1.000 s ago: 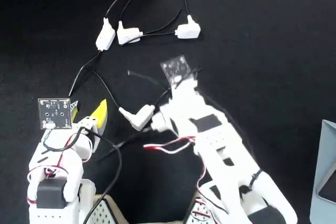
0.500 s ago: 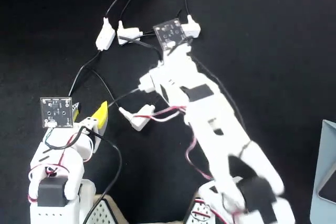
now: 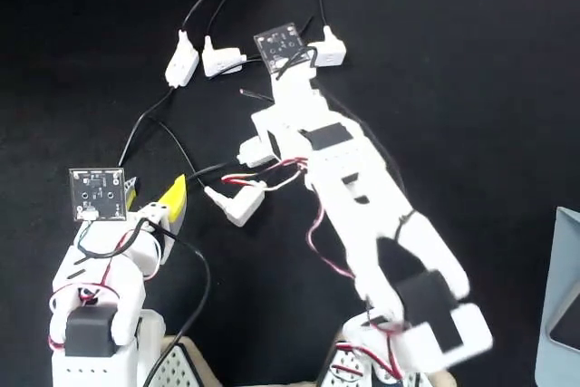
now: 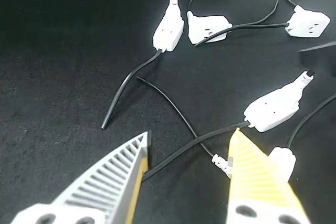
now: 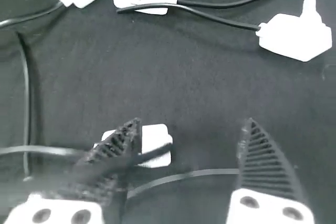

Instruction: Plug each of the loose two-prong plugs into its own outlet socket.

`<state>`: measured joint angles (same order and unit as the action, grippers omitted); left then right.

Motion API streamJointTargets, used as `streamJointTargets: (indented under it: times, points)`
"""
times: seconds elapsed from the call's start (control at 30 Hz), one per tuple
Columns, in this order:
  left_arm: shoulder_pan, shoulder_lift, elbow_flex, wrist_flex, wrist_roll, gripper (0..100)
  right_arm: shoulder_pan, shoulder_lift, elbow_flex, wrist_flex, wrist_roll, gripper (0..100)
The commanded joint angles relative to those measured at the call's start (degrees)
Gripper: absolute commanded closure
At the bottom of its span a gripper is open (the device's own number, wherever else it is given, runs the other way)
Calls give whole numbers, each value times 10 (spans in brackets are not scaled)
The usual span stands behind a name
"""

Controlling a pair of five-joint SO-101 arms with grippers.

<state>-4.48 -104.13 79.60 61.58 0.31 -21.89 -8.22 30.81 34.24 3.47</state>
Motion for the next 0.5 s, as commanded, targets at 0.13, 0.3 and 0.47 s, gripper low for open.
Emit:
streamJointTargets:
  times: [0.13, 0.3, 0.47]
  points:
    - [-7, -1, -29, -4, 0, 800, 4, -167, 12, 147, 0, 988]
    - [-4, -1, -61, 1, -22, 975, 5, -292, 128, 152, 0, 987]
    - [-7, -1, -59, 26, -107, 971, 5, -460, 255, 152, -1, 986]
